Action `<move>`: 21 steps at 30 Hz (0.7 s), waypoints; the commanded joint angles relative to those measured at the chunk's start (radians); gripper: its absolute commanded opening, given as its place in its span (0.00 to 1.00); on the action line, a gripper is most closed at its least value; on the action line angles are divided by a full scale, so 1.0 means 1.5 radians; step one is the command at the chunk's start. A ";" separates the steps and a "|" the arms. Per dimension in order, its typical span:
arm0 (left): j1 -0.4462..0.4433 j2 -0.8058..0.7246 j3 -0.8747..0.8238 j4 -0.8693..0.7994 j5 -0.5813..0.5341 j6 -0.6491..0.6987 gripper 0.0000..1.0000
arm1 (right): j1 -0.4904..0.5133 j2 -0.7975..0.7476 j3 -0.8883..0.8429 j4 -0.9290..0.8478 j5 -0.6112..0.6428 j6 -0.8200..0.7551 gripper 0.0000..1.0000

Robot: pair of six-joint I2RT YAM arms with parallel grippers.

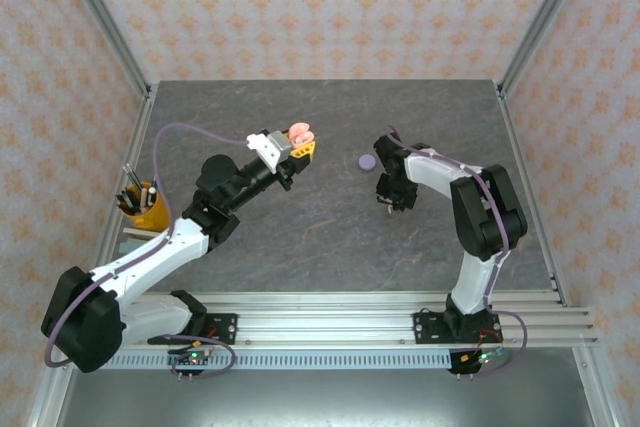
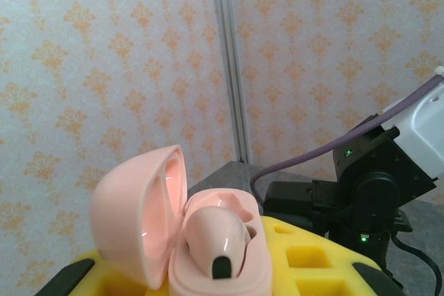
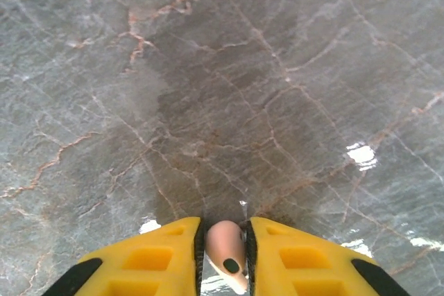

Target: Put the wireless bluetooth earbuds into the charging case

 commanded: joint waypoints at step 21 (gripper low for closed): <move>-0.002 0.024 0.042 -0.016 -0.010 0.001 0.00 | -0.002 -0.126 -0.059 0.157 -0.127 -0.010 0.17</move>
